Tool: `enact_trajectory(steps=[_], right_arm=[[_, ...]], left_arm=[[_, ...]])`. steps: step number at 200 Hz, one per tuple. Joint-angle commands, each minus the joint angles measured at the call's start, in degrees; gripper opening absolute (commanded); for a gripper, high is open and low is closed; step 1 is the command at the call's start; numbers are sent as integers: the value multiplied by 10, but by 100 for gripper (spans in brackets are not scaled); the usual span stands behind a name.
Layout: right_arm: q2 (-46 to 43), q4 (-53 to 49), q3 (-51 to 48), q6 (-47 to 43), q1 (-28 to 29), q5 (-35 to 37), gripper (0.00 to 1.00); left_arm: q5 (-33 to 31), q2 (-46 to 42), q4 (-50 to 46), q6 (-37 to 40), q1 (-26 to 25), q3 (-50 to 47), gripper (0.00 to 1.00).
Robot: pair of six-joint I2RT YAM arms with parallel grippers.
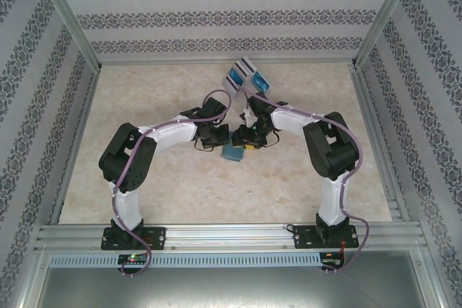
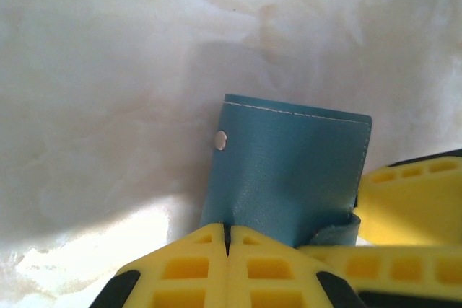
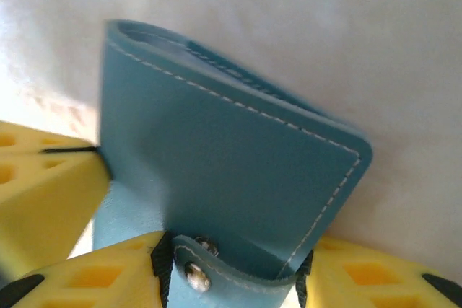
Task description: Put the credit cards into the card holder
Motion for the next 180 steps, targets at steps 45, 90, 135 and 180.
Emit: enact_trajectory(steps=[45,90,135,180], right_arm=[[48,179,-69,40,-22,-139,49],[10,201,-72,40,-21,-181,58],[-68,144,-107,28,-73,-122,67],[-140,154,-172,15,-112,-101,60]], left_arm=[[40,12,36,-5,-14,-16,2],[35,16,25,-5,-14,-8,2],[21,16,5,1,-11,-3,0],[22,13,9,-1,-6,-6,0]])
